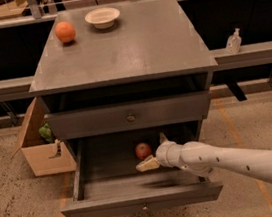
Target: Pick apple from middle drawer and place on counter
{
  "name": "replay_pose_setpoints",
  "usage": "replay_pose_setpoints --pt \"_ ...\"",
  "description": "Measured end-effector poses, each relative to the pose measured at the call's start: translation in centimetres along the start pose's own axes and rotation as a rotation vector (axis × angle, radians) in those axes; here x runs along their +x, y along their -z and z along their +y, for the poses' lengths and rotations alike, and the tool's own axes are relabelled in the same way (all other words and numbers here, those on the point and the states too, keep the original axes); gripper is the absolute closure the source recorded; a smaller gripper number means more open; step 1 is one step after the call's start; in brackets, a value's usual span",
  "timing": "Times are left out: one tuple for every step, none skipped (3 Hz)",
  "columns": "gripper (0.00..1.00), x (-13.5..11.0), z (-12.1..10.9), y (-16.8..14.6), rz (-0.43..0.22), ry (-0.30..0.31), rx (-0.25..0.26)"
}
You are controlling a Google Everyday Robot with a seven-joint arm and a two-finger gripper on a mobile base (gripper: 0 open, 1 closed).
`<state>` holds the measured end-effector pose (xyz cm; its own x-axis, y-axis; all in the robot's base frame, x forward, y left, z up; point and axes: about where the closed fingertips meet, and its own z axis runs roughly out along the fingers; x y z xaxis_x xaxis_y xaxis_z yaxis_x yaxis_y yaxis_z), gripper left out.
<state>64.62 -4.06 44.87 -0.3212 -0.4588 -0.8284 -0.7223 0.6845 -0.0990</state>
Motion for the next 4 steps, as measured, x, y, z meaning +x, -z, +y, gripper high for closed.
replay_pose_setpoints --pt "0.00 0.7 -0.2 -2.2 0.010 -0.003 -0.002" --pt "0.00 0.8 -0.1 -3.8 0.000 -0.020 -0.011" --pt "0.00 1.5 -0.2 -5.0 -0.001 -0.038 -0.017" --pt "0.00 1.9 -0.3 -6.2 -0.006 -0.050 -0.023"
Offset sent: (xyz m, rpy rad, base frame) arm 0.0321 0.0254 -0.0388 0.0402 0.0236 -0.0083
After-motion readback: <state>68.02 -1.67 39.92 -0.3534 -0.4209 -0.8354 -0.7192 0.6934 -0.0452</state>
